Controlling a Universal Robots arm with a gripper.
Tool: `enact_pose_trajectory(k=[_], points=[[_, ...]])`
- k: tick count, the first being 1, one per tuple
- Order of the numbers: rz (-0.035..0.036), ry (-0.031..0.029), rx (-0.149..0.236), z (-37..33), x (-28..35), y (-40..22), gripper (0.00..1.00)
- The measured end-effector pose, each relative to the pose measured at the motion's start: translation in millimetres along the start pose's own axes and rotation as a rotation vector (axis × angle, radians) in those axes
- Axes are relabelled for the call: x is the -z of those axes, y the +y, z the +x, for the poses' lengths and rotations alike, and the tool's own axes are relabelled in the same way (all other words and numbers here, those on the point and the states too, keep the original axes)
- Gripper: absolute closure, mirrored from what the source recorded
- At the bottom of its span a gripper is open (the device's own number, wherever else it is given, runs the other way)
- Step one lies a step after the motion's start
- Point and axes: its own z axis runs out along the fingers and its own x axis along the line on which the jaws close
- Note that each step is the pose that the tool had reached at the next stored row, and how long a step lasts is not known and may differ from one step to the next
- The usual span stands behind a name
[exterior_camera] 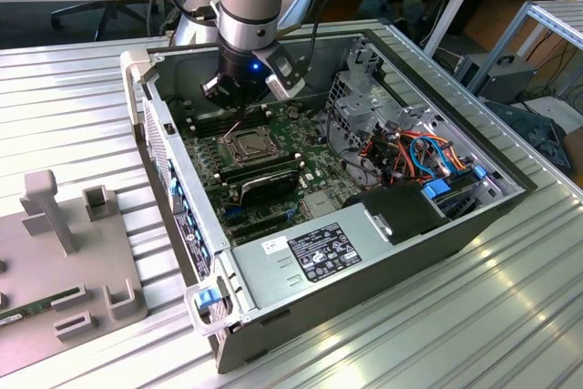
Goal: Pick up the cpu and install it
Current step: 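Install the first cpu locking lever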
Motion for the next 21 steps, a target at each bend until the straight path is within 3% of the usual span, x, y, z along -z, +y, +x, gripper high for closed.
enact_pose_trajectory(k=[21], points=[[-0.0004,0.0000,0.000,-0.7,-2.3,2.2,0.89]])
